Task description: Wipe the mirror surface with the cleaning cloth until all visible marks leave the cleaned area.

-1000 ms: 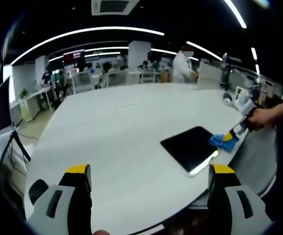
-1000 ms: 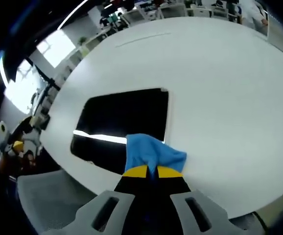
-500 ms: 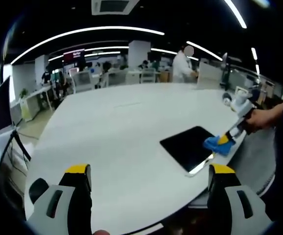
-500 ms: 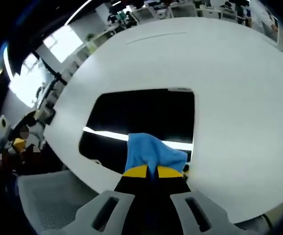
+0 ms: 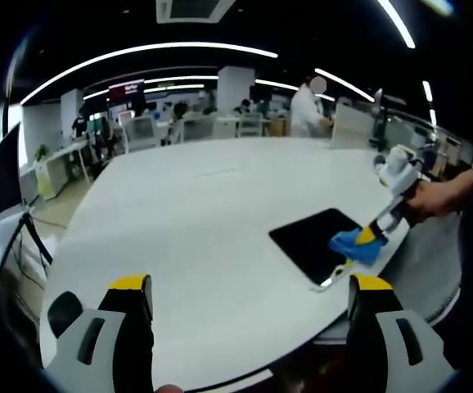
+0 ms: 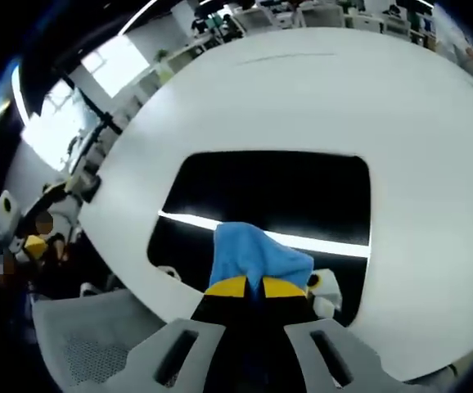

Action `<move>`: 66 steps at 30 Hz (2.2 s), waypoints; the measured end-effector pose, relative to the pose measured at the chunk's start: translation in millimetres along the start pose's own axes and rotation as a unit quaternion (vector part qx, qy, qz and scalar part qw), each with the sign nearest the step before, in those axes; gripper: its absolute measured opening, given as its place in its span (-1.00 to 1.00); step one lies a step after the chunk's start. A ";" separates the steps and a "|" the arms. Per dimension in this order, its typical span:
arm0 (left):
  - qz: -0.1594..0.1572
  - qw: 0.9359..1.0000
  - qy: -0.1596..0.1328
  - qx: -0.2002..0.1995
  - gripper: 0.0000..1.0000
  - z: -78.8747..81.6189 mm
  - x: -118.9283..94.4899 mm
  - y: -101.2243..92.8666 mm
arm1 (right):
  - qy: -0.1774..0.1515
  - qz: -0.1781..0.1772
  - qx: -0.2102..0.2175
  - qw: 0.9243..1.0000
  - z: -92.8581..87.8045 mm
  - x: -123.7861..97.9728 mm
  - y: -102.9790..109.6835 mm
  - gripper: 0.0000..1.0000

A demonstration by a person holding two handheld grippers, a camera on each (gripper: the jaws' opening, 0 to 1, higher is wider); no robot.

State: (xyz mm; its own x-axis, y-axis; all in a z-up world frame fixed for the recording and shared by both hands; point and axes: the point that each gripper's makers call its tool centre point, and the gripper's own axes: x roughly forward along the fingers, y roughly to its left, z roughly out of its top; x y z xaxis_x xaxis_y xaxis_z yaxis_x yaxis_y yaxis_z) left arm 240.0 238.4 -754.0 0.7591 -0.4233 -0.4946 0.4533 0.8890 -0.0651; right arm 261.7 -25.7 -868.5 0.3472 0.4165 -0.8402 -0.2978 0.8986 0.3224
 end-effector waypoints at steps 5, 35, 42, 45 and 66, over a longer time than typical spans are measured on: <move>0.002 1.000 0.001 -0.002 0.99 -1.5 -1.8 2.5 | 0.004 0.007 -0.006 1.000 2.9 6.4 12.2 -1.00; 0.000 1.000 0.009 -0.010 0.99 -11.4 -1.4 5.0 | 0.031 0.039 -0.071 0.996 20.9 41.4 86.7 -1.00; 0.001 1.000 0.011 -0.011 0.99 -11.9 -1.0 6.6 | 0.036 0.048 -0.068 0.996 23.2 46.9 93.4 -1.00; 0.000 1.000 0.014 -0.010 0.99 -13.2 -0.1 7.8 | 0.036 0.051 -0.074 0.995 22.2 46.3 93.1 -0.99; -0.006 1.000 0.013 -0.007 0.99 -10.2 2.8 9.8 | 0.030 0.026 -0.041 0.998 28.4 49.4 92.1 -1.00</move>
State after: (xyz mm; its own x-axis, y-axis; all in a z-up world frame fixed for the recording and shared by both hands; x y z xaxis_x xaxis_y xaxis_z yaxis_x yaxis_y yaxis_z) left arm 241.8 247.8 -764.8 0.7408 -0.4298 -0.5163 0.4562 0.8860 -0.0830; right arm 276.7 81.5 -868.0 0.2764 0.4504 -0.8490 -0.3865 0.8609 0.3309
